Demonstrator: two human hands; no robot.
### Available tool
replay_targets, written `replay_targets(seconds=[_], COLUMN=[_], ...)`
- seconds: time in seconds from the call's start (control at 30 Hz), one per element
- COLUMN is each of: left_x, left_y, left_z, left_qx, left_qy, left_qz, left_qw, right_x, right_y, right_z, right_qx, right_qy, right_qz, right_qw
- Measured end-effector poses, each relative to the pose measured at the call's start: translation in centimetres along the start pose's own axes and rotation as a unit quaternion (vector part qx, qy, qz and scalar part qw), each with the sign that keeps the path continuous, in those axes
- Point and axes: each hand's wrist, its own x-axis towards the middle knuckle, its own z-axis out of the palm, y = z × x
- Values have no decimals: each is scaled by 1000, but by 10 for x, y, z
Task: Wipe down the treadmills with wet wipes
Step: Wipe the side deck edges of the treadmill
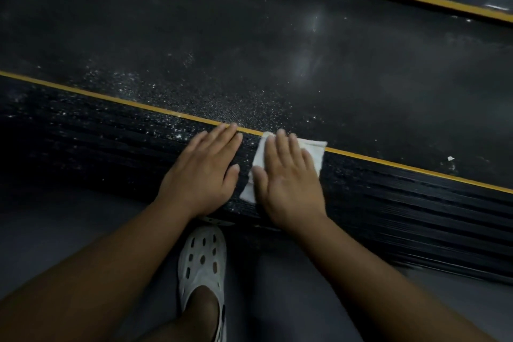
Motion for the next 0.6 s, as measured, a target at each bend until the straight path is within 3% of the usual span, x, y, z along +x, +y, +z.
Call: replay_targets(seconds=[0.13, 0.23, 0.33, 0.43, 0.5, 0.6], left_x=[-1, -3, -1, -1, -1, -1], left_y=[0, 0, 0, 2, 3, 3], left_z=[-1, 0, -2, -4, -5, -12], left_qx=[-3, -6, 1, 2, 2, -3], left_qy=[-3, -4, -7, -6, -19, -42], left_qz=[-1, -3, 1, -2, -1, -9], left_qw=[1000, 1000, 1000, 1000, 1000, 999], right_x=[-52, -41, 2, -10, -37, -49], right_y=[22, 61, 36, 1, 14, 51], right_z=[2, -7, -10, -2, 1, -9], right_qx=[-46, -44, -41, -26, -37, -18], right_qy=[-25, -20, -26, -22, -28, -30], right_qz=[-152, -62, 16, -73, -117, -61], right_qw=[987, 997, 999, 997, 992, 998])
